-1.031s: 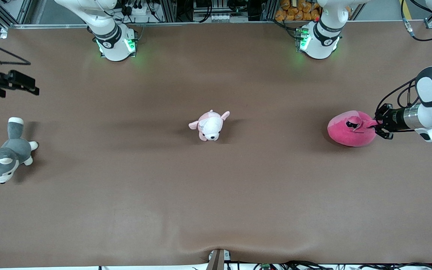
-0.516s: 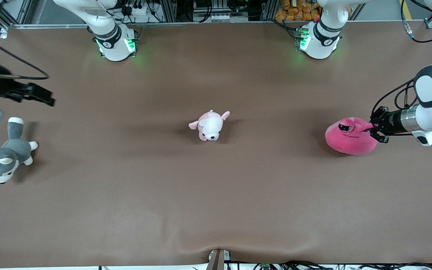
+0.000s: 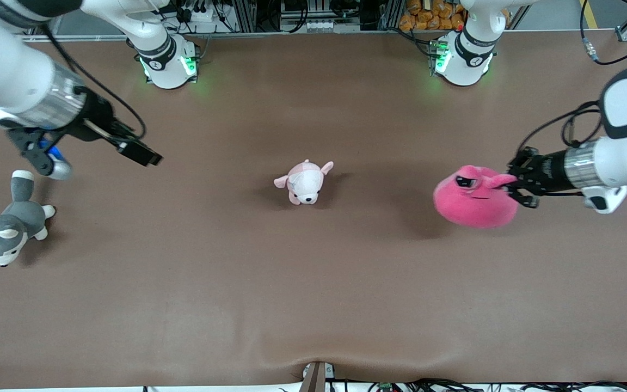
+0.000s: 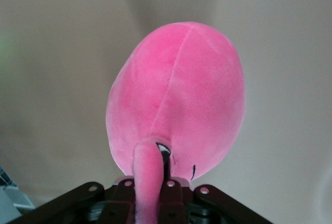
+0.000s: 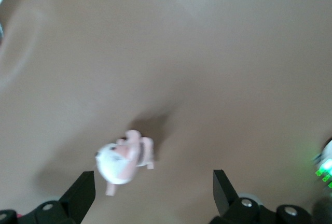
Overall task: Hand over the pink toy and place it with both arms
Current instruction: 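Lift the pink plush with the left gripper while the right gripper reaches in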
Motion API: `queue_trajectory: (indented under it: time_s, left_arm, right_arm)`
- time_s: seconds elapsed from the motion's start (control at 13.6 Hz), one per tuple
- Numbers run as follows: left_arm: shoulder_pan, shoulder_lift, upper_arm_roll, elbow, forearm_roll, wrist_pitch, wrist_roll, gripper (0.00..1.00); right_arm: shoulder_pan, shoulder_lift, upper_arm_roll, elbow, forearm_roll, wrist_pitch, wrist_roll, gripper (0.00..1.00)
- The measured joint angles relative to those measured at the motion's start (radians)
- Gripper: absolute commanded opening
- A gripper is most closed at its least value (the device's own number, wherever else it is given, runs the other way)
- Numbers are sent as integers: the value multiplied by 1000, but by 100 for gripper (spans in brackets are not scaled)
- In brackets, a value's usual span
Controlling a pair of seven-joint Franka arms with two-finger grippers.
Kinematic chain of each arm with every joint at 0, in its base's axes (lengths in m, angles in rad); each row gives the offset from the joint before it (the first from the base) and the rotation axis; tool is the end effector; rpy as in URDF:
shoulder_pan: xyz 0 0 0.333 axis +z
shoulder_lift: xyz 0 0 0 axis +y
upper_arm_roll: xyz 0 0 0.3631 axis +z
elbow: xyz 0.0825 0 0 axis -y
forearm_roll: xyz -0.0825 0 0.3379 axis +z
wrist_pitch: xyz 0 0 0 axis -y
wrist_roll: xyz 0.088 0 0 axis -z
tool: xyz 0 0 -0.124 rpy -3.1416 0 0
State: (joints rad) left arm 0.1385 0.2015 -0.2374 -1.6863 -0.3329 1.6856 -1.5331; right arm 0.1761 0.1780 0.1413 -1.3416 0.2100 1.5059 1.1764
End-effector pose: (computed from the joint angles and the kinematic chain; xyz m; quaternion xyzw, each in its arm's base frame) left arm 0.5574 -0.0812 0.5167 0.7136 0.6686 -0.2015 0.0561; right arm 0.5306 0.1930 0.6546 -0.9050 0.4089 0.0837 0.0820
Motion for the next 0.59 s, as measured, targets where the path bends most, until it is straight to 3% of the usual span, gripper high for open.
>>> queue_trajectory:
  time_s: [0.29, 0.59]
  left_arm:
    - [-20, 4, -120, 90, -101, 0, -171, 0]
    - [-120, 18, -130, 135, -179, 38, -340, 0]
  right_arm:
    - [109, 38, 3, 0, 91, 147, 481, 100]
    - [188, 110, 3, 0, 225, 340, 875, 100]
